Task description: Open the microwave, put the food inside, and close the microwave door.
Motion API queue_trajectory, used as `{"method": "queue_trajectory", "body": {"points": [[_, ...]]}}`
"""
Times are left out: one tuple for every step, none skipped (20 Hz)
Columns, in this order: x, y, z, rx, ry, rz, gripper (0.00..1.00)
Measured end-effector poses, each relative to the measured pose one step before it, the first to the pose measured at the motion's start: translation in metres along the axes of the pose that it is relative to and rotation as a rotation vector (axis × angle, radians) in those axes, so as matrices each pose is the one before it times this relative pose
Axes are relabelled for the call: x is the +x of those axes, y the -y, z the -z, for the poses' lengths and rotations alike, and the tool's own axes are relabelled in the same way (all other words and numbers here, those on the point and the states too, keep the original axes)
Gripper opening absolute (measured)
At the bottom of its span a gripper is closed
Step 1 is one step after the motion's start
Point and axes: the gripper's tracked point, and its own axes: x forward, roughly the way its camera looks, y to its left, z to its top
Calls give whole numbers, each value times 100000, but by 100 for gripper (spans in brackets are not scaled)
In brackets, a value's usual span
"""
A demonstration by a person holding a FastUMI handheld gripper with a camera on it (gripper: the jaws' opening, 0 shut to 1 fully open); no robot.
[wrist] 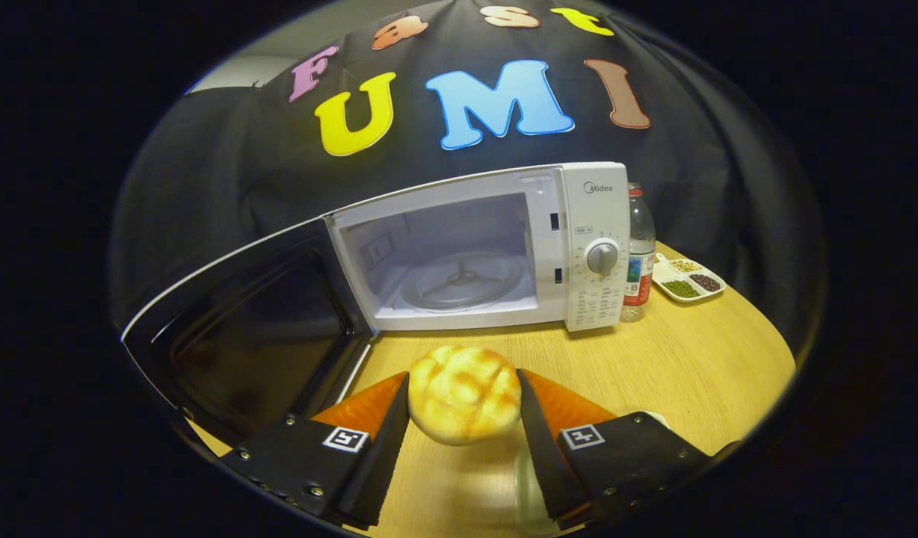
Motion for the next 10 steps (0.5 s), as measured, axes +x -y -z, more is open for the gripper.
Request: {"method": "queue_trajectory", "body": {"points": [[572,-305,-515,2122,1706,767,79],[730,-648,-505,2710,1950,-953,79],[711,-705,-657,3517,2137,-1181,79],[813,-467,-656,3686,2233,-795,79],[960,-371,-649,3751,2550,-268,79],[1055,-320,-510,3861,2121,39,79],[941,-379,-272,3708,1079,-35,78],[1057,-370,12,3138,833,198,78],[869,-310,30,2514,711,311,79],[952,-589,-214,1953,1976,-423,78]]}}
